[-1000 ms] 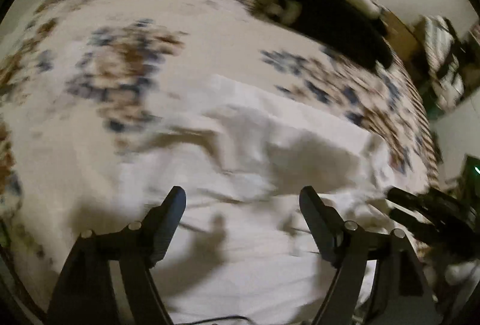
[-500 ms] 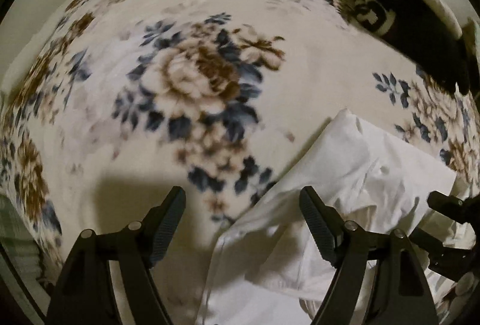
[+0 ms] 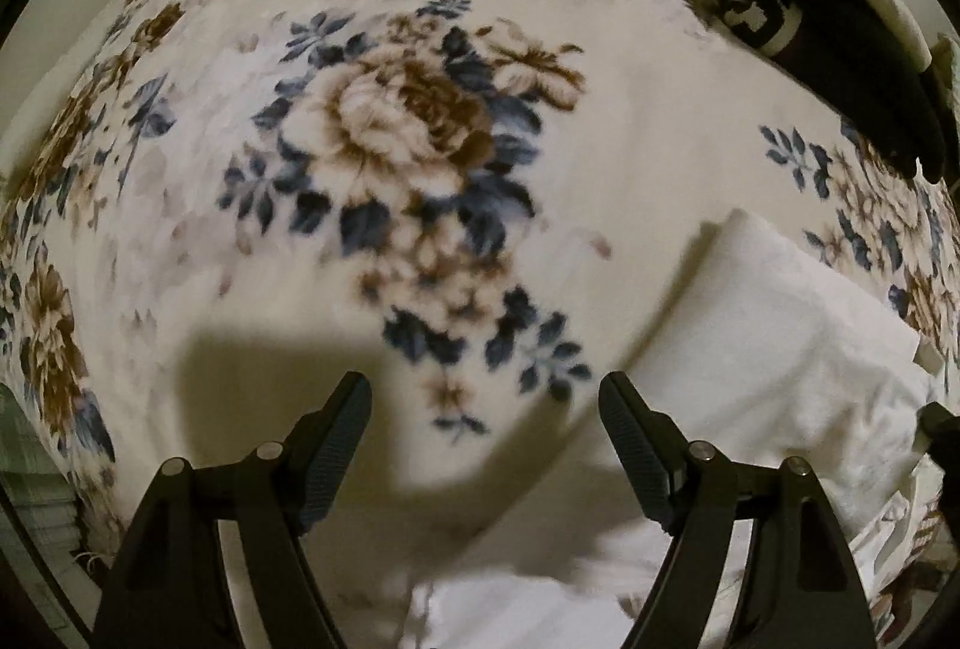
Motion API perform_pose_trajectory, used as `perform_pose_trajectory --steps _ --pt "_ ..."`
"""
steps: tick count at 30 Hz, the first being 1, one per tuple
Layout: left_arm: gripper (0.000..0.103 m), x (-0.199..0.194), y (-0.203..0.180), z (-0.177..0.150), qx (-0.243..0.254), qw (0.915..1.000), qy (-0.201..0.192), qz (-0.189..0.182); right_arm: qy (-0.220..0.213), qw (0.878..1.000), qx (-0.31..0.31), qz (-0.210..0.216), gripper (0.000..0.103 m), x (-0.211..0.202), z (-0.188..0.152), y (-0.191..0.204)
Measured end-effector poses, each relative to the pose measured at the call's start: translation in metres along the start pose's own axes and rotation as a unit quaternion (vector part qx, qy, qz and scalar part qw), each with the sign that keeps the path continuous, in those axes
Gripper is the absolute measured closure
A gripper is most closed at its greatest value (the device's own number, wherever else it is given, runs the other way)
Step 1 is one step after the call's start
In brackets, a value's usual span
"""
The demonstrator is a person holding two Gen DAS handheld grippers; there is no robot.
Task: Fold small clothes
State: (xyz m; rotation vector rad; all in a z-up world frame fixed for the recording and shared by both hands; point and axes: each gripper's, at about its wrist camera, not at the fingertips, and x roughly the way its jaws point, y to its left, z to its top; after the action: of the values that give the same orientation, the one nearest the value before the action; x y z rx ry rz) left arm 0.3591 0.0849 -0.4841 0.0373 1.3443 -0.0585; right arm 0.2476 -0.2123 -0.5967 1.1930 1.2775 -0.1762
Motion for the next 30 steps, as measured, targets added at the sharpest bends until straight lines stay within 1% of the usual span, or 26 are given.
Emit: perform_pose_trajectory --steps 1,2,3,4,6,7,8,9,10,11,12,13,14,15,16,17,19,20,21,22,24,25,26,27,29,30 --pt "0.026 0.001 0.001 -0.001 0.0 1.0 0.002 -0.001 -0.012 0.999 -0.002 -0.031 0.099 -0.004 0.005 -0.004" --pt "0.026 0.002 0.001 -0.001 -0.001 1.0 0.004 -0.001 -0.014 0.999 0.005 -0.051 0.098 -0.004 0.009 -0.011" --pt "0.026 0.004 0.001 -0.001 -0.003 1.0 0.009 -0.002 -0.005 0.998 0.017 -0.056 0.097 -0.001 0.014 -0.019" --pt "0.026 0.004 0.0 -0.001 -0.006 0.9999 0.01 -0.005 0.019 0.998 0.035 -0.054 0.095 0.006 0.019 -0.027" --pt "0.026 0.002 -0.002 0.001 -0.006 0.9999 0.009 -0.013 0.035 0.997 0.045 -0.061 0.082 0.007 0.024 -0.035" --pt "0.026 0.001 -0.004 0.002 -0.004 0.9999 0.006 -0.015 0.027 0.997 0.045 -0.059 0.076 0.002 0.025 -0.036" --pt "0.026 -0.001 -0.007 0.004 -0.002 0.9998 0.002 -0.018 0.018 0.997 0.041 -0.055 0.065 -0.003 0.025 -0.035" --pt "0.026 -0.003 -0.011 0.007 0.002 0.9998 -0.002 -0.02 0.011 0.998 0.037 -0.05 0.062 -0.007 0.024 -0.034" --pt "0.026 -0.005 -0.014 0.009 0.006 0.9997 -0.005 -0.022 0.004 0.999 0.03 -0.039 0.06 -0.011 0.022 -0.032" --pt "0.026 -0.006 -0.017 0.012 0.01 0.9996 -0.007 -0.025 0.002 0.999 0.011 -0.04 0.059 -0.012 0.02 -0.03" --pt "0.026 -0.007 -0.021 0.015 0.014 0.9995 -0.009 -0.027 0.006 0.997 -0.015 -0.073 0.059 -0.006 0.021 -0.027" --pt "0.026 -0.007 -0.025 0.017 0.018 0.9994 -0.01 -0.028 0.01 0.991 -0.04 -0.129 0.059 0.001 0.021 -0.024" --pt "0.026 -0.007 -0.028 0.021 0.021 0.9992 -0.01 -0.033 0.013 0.987 -0.046 -0.15 0.059 0.002 0.024 -0.028" --pt "0.026 -0.008 -0.032 0.025 0.025 0.9986 -0.012 -0.044 0.016 0.99 -0.037 -0.136 0.059 -0.002 0.028 -0.033" --pt "0.026 -0.01 -0.036 0.029 0.034 0.9977 -0.018 -0.056 0.013 0.994 -0.022 -0.103 0.059 -0.012 0.033 -0.039" --pt "0.026 -0.013 -0.042 0.033 0.048 0.9959 -0.028 -0.071 -0.001 0.997 -0.021 -0.08 0.056 -0.026 0.038 -0.043" --pt "0.026 -0.014 -0.056 0.039 0.095 0.9904 -0.046 -0.089 -0.042 0.994 -0.05 -0.092 0.044 -0.055 0.047 -0.043" --pt "0.026 -0.011 -0.063 0.043 0.112 0.9875 -0.042 -0.102 -0.063 0.989 -0.07 -0.11 0.035 -0.067 0.054 -0.044" --pt "0.026 -0.002 -0.069 0.046 0.129 0.9842 -0.025 -0.119 -0.067 0.986 -0.084 -0.125 0.031 -0.07 0.058 -0.046" --pt "0.026 0.009 -0.073 0.049 0.137 0.9817 -0.005 -0.132 -0.053 0.984 -0.109 -0.132 0.031 -0.067 0.068 -0.049" --pt "0.026 0.029 -0.081 0.05 0.147 0.9761 0.032 -0.157 -0.007 0.981 -0.134 -0.143 0.031 -0.051 0.083 -0.059" --pt "0.026 0.036 -0.084 0.051 0.149 0.9755 0.039 -0.157 0.016 0.978 -0.146 -0.149 0.031 -0.04 0.089 -0.064" --pt "0.026 0.04 -0.086 0.052 0.149 0.9751 0.042 -0.159 0.042 0.975 -0.164 -0.144 0.031 -0.031 0.094 -0.068" --pt "0.028 0.04 -0.085 0.051 0.144 0.9741 0.038 -0.17 0.062 0.972 -0.177 -0.142 0.031 -0.023 0.097 -0.071" --pt "0.067 0.038 -0.084 0.053 0.143 0.9706 0.032 -0.191 0.09 0.967 -0.199 -0.133 0.031 -0.01 0.102 -0.072" --pt "0.094 0.036 -0.085 0.052 0.147 0.9694 0.03 -0.194 0.094 0.965 -0.211 -0.126 0.046 -0.008 0.103 -0.071"
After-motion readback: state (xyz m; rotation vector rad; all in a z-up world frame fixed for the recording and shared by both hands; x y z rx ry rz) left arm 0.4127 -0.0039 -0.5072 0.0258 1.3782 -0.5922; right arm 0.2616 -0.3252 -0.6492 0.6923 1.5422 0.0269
